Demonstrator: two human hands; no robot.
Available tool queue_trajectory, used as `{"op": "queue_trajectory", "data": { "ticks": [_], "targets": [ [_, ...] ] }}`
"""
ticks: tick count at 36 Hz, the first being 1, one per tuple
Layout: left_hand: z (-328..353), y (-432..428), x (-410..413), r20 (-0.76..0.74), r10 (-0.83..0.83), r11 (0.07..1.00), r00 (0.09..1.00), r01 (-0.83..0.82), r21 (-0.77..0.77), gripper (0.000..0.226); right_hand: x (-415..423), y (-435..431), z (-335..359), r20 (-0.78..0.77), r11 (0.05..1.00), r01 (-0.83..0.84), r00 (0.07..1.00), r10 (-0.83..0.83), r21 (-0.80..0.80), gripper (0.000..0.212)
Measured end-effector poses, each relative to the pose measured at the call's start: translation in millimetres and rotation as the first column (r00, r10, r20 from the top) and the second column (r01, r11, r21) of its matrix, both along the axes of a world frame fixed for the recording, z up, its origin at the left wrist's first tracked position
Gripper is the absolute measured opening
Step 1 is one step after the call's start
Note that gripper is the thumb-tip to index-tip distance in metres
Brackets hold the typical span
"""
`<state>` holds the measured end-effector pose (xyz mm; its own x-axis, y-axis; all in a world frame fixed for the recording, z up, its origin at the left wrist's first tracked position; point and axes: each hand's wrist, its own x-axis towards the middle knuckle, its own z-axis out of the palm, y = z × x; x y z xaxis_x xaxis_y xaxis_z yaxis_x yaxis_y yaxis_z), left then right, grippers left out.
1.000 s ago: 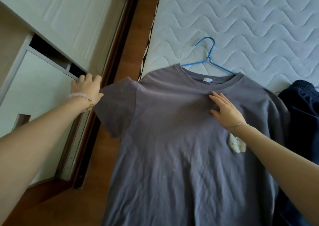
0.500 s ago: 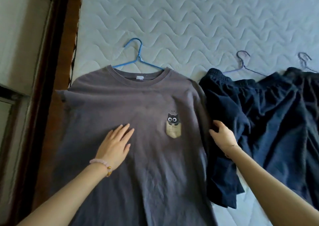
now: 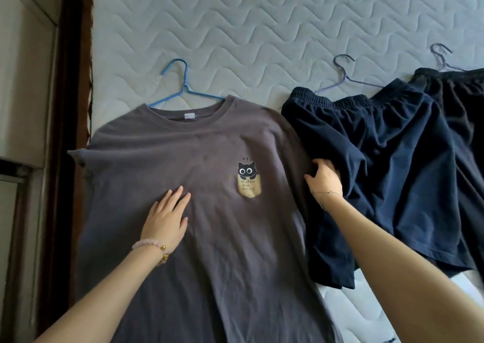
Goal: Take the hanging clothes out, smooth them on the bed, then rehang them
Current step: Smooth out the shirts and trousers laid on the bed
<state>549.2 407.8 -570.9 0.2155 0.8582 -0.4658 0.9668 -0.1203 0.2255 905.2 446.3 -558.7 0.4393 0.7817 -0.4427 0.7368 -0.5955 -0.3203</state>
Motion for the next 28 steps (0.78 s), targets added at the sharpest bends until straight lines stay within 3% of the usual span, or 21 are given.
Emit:
{"op": "queue_trajectory", "data": {
  "ticks": [3,10,13,20,24,28],
  "targets": [
    [1.5,0.9,2.7,-0.026,0.0,1.0,1.0,-0.001,-0.021,0.058,5.6,6.0,3.8,-0.039,0.997,0.002,0.999,-0.005,-0.077,0.05],
    [5.1,-1.1,7.7,-0.097,-0.012,0.999,0.995,0.007,-0.044,0.06,9.2,-11.8,11.9,0.145,0.985,-0.068,0.985,0.091,-0.156,0.074],
    [6.2,0.2,8.8,-0.118,-0.021,0.998,0.993,0.015,-0.053,0.06,34.4,-28.1,13.2,0.175,0.983,-0.073,0.979,0.103,-0.169,0.071],
    [13.2,0.0,15.7,-0.148,-0.012,0.997,0.989,0.0,-0.078,0.061,62.2,-46.4,26.4,0.062,0.964,-0.223,0.97,0.233,-0.143,0.056],
    [26.0,-10.8,41.8,-0.069,0.098,0.992,0.993,-0.103,-0.07,0.058,64.3,-62.3,40.7,-0.048,0.984,-0.156,0.986,0.161,0.087,0.038],
    [45.4,-42.2,94.9,0.186,0.07,0.997,0.98,-0.075,0.018,0.048,77.6,-92.2,63.1,-0.142,0.938,0.068,0.99,-0.021,0.339,0.03]
  ]
}}
